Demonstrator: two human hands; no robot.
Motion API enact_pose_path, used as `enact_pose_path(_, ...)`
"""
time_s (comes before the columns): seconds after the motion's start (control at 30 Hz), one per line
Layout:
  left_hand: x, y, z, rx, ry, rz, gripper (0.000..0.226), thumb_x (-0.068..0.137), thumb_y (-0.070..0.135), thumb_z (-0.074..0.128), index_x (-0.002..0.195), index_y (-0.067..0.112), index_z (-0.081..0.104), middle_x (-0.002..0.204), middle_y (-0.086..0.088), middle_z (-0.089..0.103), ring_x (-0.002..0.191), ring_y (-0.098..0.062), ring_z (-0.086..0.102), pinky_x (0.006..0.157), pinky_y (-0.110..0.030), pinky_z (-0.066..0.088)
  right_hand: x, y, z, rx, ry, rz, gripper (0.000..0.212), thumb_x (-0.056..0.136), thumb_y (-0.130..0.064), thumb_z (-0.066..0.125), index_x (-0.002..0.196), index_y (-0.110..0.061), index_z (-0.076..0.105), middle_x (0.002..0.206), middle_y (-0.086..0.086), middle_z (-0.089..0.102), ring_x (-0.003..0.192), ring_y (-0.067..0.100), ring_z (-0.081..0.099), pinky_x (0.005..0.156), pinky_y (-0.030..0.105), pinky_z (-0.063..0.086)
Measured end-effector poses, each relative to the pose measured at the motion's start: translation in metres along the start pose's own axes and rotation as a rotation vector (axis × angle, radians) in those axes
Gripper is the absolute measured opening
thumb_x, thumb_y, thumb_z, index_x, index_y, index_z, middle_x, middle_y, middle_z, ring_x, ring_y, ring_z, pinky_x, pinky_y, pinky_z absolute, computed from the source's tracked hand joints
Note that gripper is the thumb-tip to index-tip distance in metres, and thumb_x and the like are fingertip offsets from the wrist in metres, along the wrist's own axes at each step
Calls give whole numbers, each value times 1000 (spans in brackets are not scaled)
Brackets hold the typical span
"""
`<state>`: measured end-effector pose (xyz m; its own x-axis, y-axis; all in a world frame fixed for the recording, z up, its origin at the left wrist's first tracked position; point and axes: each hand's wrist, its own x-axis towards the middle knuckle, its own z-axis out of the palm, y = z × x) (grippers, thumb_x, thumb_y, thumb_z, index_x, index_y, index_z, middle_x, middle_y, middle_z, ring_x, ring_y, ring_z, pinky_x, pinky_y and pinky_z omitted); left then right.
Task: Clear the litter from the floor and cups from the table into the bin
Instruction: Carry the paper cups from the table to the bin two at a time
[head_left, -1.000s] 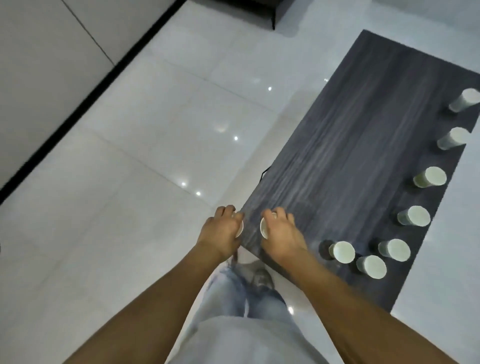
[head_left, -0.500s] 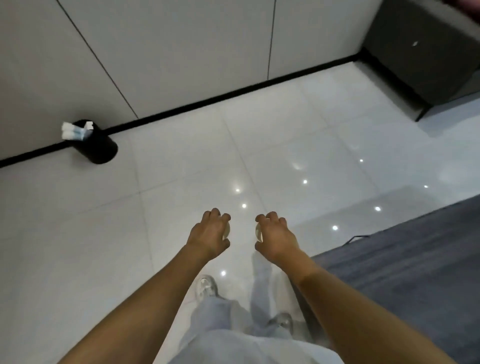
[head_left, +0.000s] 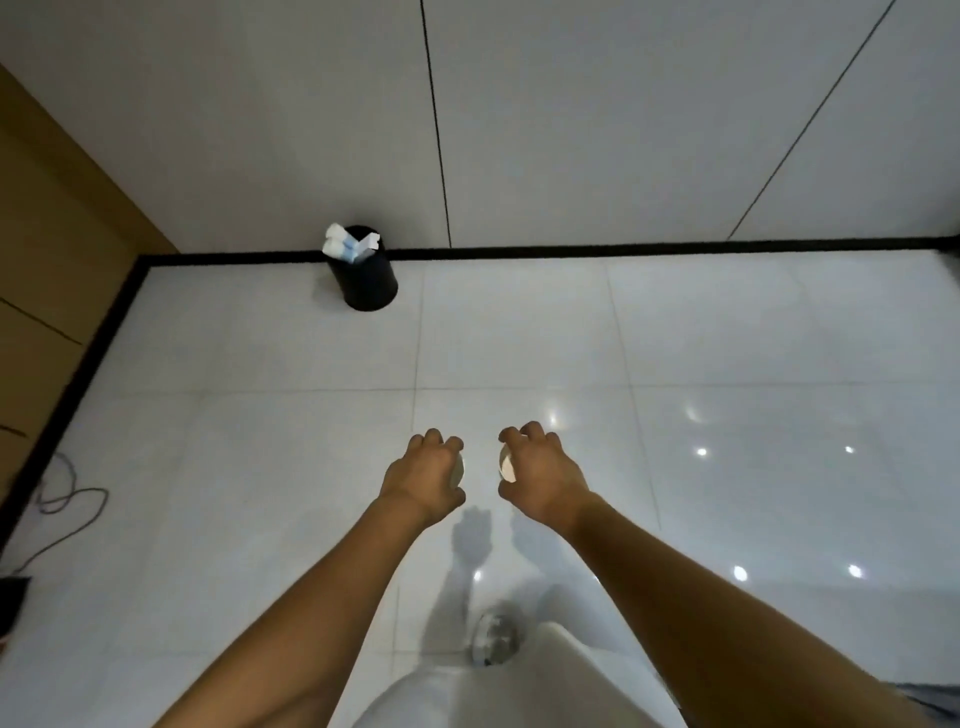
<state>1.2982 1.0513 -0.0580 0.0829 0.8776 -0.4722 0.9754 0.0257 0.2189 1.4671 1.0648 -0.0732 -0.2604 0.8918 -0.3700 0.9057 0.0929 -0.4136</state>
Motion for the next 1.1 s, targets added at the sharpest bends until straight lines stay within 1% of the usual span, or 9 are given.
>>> enact_pose_path(0.17, 44, -53, -29, -78, 32, -82, 62, 82, 29, 62, 138, 21, 36, 133, 0, 40, 126, -20, 35, 85, -36, 47, 78, -29, -8, -65, -76, -49, 59, 82, -25, 64, 135, -21, 39, 132, 5, 40, 117, 26, 41, 82, 35, 49)
enact_pose_path(0.37, 137, -113, -82, -122, 50, -198, 62, 81, 29, 63, 136, 20, 37, 132, 0, 41, 125, -20, 36, 85, -35, 47, 212, -68, -32, -58, -126, -117, 62, 79, -23, 65, 135, -23, 39, 131, 2, 40, 116, 26, 41, 73, 31, 45)
enact_pose_path(0.47, 198, -143, -124, -150, 85, -231, 59, 82, 28, 63, 135, 17, 39, 131, 0, 43, 124, -19, 38, 86, -35, 47, 292, -90, -59, -65, -115, -154, 60, 78, -24, 64, 133, -22, 41, 128, 2, 41, 113, 25, 42, 68, 31, 43)
enact_pose_path(0.57, 248, -166, -167, -200, 128, -247, 58, 82, 28, 63, 133, 16, 40, 130, 0, 43, 123, -19, 38, 87, -36, 48, 358, -112, -87, -78, -117, -179, 61, 79, -24, 64, 135, -22, 40, 129, 2, 41, 113, 25, 42, 68, 31, 43)
enact_pose_path(0.67, 294, -192, -206, -253, 158, -277, 59, 81, 30, 64, 133, 18, 39, 129, 2, 42, 122, -19, 38, 87, -36, 47, 423, -136, -112, -118, -123, -198, 63, 80, -25, 66, 136, -23, 39, 130, 3, 40, 114, 26, 43, 69, 30, 44)
enact_pose_path(0.8, 352, -240, -244, -288, 174, -316, 61, 80, 30, 65, 134, 19, 39, 129, 2, 42, 122, -19, 39, 87, -37, 47, 504, -174, -129, -154, -161, -219, 62, 80, -25, 66, 135, -22, 39, 130, 4, 40, 115, 26, 42, 74, 34, 50)
enact_pose_path(0.93, 412, -298, -276, -288, 171, -340, 61, 80, 32, 65, 133, 19, 39, 130, 0, 43, 122, -20, 41, 88, -37, 47, 588, -218, -134, -169, -183, -231, 63, 81, -26, 66, 137, -23, 38, 133, 4, 39, 118, 27, 42, 81, 38, 52)
enact_pose_path(1.1, 481, -369, -321, -313, 129, -355, 63, 81, 35, 65, 136, 20, 36, 134, 0, 40, 124, -20, 39, 89, -35, 45, 682, -276, -140, -154, -201, -221, 67, 79, -26, 68, 138, -23, 37, 134, 4, 40, 119, 26, 42, 84, 37, 52)
